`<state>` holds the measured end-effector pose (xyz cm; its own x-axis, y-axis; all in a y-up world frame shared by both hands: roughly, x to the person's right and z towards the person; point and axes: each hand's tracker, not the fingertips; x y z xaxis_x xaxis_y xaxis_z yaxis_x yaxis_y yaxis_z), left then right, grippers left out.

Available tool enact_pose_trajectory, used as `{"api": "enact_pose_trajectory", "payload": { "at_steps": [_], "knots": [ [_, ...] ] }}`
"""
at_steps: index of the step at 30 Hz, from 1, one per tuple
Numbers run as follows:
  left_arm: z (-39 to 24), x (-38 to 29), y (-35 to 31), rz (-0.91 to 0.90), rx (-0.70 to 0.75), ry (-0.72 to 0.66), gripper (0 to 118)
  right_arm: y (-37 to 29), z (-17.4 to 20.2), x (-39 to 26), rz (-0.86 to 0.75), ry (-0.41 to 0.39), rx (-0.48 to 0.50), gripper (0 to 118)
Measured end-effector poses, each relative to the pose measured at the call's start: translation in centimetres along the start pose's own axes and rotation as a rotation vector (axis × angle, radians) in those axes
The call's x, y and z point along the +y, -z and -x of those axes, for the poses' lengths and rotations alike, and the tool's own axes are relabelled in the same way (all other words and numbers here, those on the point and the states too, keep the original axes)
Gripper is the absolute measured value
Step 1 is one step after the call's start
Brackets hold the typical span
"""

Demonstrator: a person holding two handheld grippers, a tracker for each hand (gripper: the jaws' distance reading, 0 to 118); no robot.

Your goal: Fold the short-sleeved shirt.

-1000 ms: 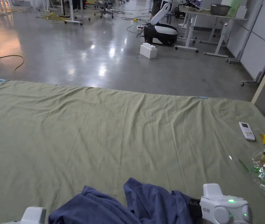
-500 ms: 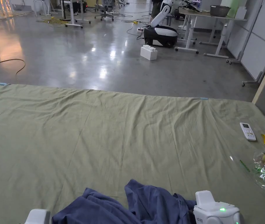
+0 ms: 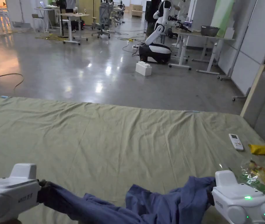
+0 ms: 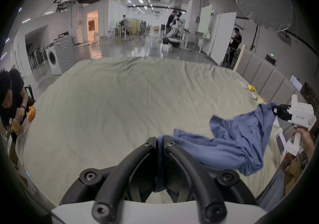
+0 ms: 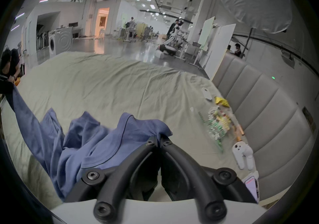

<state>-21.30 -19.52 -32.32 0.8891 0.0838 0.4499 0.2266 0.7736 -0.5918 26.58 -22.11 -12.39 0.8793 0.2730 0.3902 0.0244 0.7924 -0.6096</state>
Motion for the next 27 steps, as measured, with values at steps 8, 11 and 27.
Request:
{"api": "enact_pose_trajectory", "payload": {
  "at_steps": [8,11,27],
  "knots": [
    [1.1,6.8,-5.7,-0.133,0.043,0.013,7,-6.1,-3.7,4.3,-0.117,0.039,-0.064,2],
    [1.5,9.2,-7.2,-0.166,0.059,0.019,7,-7.9,-5.0,6.3,-0.151,0.078,-0.072,2],
    [2.5,15.8,-6.7,-0.134,0.123,-0.077,7,-10.1,-7.5,14.1,-0.067,0.138,-0.14,2]
  ]
}}
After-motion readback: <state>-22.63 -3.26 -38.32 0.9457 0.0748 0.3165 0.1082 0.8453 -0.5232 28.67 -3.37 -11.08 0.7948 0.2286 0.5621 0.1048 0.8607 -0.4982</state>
